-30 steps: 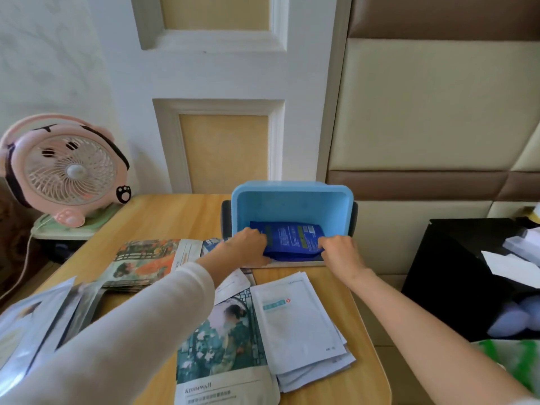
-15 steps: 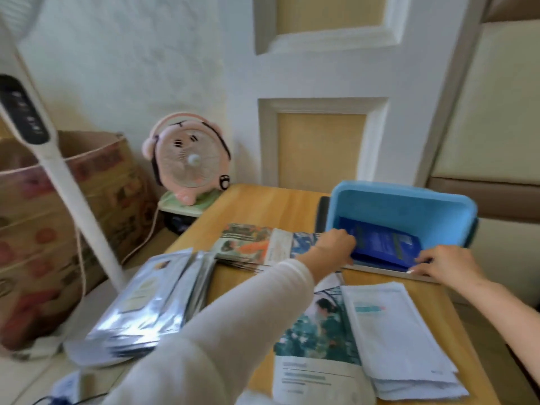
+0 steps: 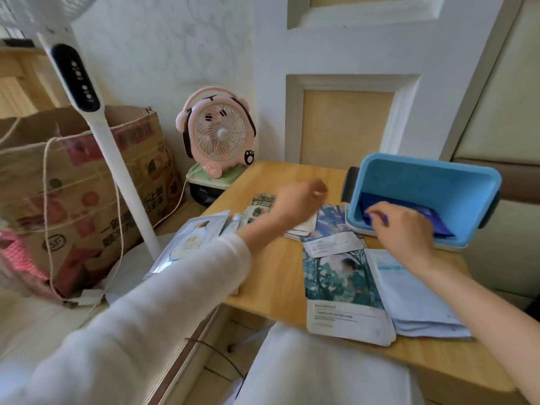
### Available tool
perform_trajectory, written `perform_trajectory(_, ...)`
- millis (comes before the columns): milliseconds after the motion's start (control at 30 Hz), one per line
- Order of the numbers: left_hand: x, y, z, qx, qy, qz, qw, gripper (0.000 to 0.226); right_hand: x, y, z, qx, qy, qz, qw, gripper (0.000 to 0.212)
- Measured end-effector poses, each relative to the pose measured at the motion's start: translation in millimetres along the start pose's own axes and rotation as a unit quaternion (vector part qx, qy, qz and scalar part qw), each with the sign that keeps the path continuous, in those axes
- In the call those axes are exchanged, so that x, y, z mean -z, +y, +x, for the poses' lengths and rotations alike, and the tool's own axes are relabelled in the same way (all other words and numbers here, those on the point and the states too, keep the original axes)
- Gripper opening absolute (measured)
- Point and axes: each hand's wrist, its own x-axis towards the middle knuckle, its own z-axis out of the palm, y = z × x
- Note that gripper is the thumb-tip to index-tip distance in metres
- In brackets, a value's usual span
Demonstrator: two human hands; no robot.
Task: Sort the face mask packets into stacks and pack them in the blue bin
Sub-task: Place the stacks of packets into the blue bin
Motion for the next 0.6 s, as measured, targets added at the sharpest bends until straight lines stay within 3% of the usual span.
perform_trajectory(67, 34.7, -48.1, -23.3, 0.101, 0.056, -0.010, 0.993, 0.025, -6.0, -43.2, -4.0, -0.009, -0.081, 0.097, 0.992, 0.015)
perform_trajectory(133, 68.7, -99.4, -48.9, 0.212, 0.051, 0.047, 0.975, 0.042, -14.7, -87.4, -7.7, -0.056, -0.179, 0.246, 0.951, 0.016)
perform_trajectory(233, 96.7, -149.2, -91.4, 0.397, -0.054, 0.103, 0.910, 0.086, -35.0, -148.1, -12.7, -0.184, -0.330, 0.400, 0.835, 0.029)
perform_trajectory(300, 100.1, -159.1, -121.6, 0.479, -0.133, 0.052, 0.866, 0.107, -52.8, -180.4, -17.6, -0.285, -0.390, 0.448, 0.752, 0.045)
perform_trajectory(367, 98.9, -154.6, -144.7, 0.501, -0.180, -0.041, 0.845, 0.108, -64.7, -205.3, -20.0, -0.361, -0.394, 0.505, 0.677, 0.054)
perform_trajectory(400, 96.6, -153.5, -150.0, 0.496, -0.192, -0.060, 0.845, 0.104, -68.9, -213.8, -19.8, -0.380, -0.394, 0.519, 0.657, 0.058)
perform_trajectory(500, 93.6, -137.2, -153.0, 0.498, -0.195, -0.070, 0.842, 0.094, -75.3, -228.5, -17.2, -0.399, -0.393, 0.530, 0.637, 0.063)
perform_trajectory(600, 93.8, -120.8, -156.2, 0.501, -0.195, -0.045, 0.842, 0.084, -85.9, -236.2, -19.8, -0.391, -0.412, 0.518, 0.640, 0.071)
